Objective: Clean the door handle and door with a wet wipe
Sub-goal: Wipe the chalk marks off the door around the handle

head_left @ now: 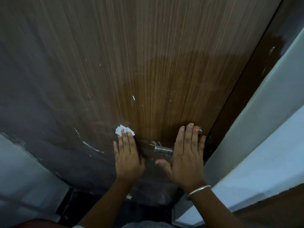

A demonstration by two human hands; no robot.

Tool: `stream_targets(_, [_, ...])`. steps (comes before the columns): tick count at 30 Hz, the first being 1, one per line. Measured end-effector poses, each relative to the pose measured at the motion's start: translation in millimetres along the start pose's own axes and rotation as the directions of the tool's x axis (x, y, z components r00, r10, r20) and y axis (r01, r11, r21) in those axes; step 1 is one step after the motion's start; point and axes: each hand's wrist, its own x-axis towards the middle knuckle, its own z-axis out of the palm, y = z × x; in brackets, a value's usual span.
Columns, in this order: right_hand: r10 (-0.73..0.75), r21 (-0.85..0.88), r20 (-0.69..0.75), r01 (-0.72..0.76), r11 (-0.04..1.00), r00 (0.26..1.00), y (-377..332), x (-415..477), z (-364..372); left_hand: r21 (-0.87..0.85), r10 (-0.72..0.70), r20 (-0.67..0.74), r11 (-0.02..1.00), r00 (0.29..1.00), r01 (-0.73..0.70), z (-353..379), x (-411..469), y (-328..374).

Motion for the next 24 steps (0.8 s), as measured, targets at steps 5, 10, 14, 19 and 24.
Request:
stream_targets(5, [-0.011, 0.000, 0.001, 0.011, 1.000, 1.000, 1.7, 1.1, 2.0, 0.054, 0.051, 0.128, 0.997, 0.991, -0.059, 15.6, -19.8, 4.6])
stream_targets(10, [-0.027, 0.009, 0.002, 0.027, 1.000, 1.000, 3.3, 0.9, 4.7, 0.060, 0.137, 0.174, 0.987, 0.975, -0.149, 20.2, -22.8, 10.9])
stream_targets(14, [-0.040, 0.022, 0.009, 0.040, 0.999, 0.999, 4.4, 0.4, 4.9, 0.054, 0.367, 0.094, 0.926, 0.925, -0.373, 20.2, -19.7, 25.0])
stream_targets(19, [-0.025, 0.118, -0.028, 0.029, 0.993, 0.999, 5.3, -1.3, 3.5, 0.199, 0.594, 0.122, 0.770, 0.795, -0.606, 19.2, -12.3, 53.3])
stream_targets(24, [-0.005, 0.269, -0.046, 0.017, 0.963, 0.999, 5.1, -3.1, 2.0, 0.244, 0.628, 0.151, 0.725, 0.764, -0.644, 9.3, -7.3, 62.9])
